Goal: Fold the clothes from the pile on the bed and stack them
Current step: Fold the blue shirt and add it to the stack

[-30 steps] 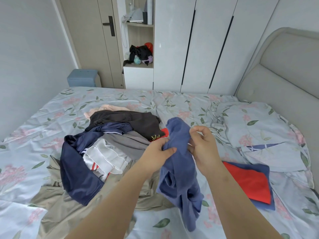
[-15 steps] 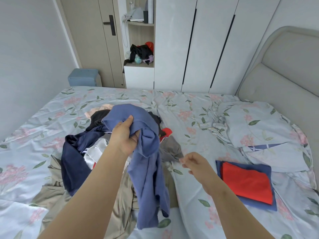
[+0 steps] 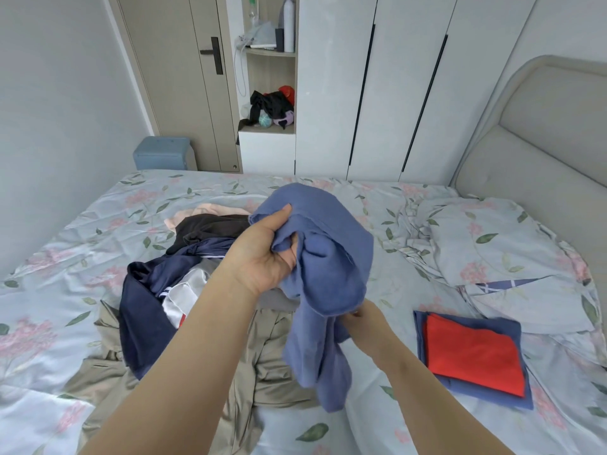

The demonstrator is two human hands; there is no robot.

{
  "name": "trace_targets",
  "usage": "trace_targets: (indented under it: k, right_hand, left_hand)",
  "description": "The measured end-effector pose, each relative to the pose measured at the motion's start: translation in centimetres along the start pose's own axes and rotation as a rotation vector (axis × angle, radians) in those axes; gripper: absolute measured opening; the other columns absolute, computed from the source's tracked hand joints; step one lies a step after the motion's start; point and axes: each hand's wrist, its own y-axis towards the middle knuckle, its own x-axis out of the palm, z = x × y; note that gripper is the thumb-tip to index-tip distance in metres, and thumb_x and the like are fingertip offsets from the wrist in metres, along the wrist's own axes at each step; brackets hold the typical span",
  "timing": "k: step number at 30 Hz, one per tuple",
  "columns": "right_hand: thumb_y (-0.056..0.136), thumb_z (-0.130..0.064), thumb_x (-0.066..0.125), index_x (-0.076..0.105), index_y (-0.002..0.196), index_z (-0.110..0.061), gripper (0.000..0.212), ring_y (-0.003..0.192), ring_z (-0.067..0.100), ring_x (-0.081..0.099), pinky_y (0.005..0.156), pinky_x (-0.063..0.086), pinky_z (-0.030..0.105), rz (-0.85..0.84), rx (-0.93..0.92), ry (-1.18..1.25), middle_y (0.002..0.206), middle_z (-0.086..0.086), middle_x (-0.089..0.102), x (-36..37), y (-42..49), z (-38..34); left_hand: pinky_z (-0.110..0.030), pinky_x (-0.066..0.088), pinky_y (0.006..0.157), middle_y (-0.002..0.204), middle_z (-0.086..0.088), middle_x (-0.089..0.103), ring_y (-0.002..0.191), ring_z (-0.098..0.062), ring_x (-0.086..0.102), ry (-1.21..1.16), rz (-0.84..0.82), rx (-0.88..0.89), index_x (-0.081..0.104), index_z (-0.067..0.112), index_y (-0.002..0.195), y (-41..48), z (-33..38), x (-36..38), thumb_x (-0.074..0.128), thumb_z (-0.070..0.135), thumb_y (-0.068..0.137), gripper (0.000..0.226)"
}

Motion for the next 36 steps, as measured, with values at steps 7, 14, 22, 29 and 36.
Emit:
trace_targets:
  k: [7, 14, 22, 29, 36]
  right_hand:
    - [0.094, -0.004, 0.042, 0.042, 0.071, -0.016, 0.026, 0.068, 0.014, 0.035, 0.067, 0.035, 0.026, 0.237, -0.069, 0.189, 0.07, 0.001, 0.039, -3.0, 0.3, 0.3]
    - [0.1, -0.013, 0.04, 0.045, 0.074, -0.018, 0.027, 0.058, 0.008, 0.034, 0.056, 0.03, 0.02, 0.149, -0.094, 0.278, 0.066, -0.004, 0.038, -2.8, 1.0, -3.7]
    - [0.096, -0.016, 0.05, 0.05, 0.084, -0.021, 0.014, 0.085, 0.021, 0.059, 0.083, 0.05, 0.037, 0.196, -0.026, 0.518, 0.096, 0.012, 0.064, -2.2, 0.5, -4.3]
    - [0.093, -0.021, 0.058, 0.062, 0.093, -0.028, 0.008, 0.093, 0.012, 0.062, 0.076, 0.049, 0.019, -0.1, 0.039, 0.106, 0.097, -0.01, 0.066, -1.4, -1.8, -2.3]
    - [0.1, -0.018, 0.044, 0.059, 0.11, -0.006, 0.022, 0.078, 0.02, 0.067, 0.059, 0.056, 0.027, 0.153, 0.158, 0.97, 0.099, 0.013, 0.068, -2.6, 0.2, -4.5]
  left_hand:
    - [-0.02, 0.053, 0.048, 0.069, -0.005, 0.06, 0.059, -0.013, 0.058, 0.177, 0.363, 0.169, 0.055, 0.011, 0.087, 2.1, 1.1, -4.6, 0.048, 0.014, 0.099, 0.014]
    - [-0.025, 0.039, 0.099, 0.131, 0.003, 0.044, 0.123, -0.013, 0.044, 1.103, 0.054, 0.148, 0.039, 0.022, 0.135, 2.3, -6.8, -8.5, 0.066, 0.02, 0.089, 0.053]
    - [-0.029, 0.056, 0.057, 0.076, -0.01, 0.064, 0.061, -0.017, 0.06, 0.815, 0.081, 0.027, 0.06, 0.009, 0.09, 1.6, -8.7, -6.5, 0.045, 0.002, 0.097, 0.018]
    - [-0.019, 0.038, 0.041, 0.052, -0.002, 0.048, 0.046, -0.013, 0.044, 0.461, 0.222, 0.077, 0.049, 0.01, 0.069, 2.8, -4.8, -5.1, 0.051, 0.005, 0.095, 0.026]
    - [-0.017, 0.044, 0.066, 0.095, 0.009, 0.056, 0.079, -0.004, 0.052, 0.774, 0.098, 0.142, 0.051, 0.022, 0.113, 1.0, -5.7, -4.7, 0.048, 0.028, 0.098, 0.016]
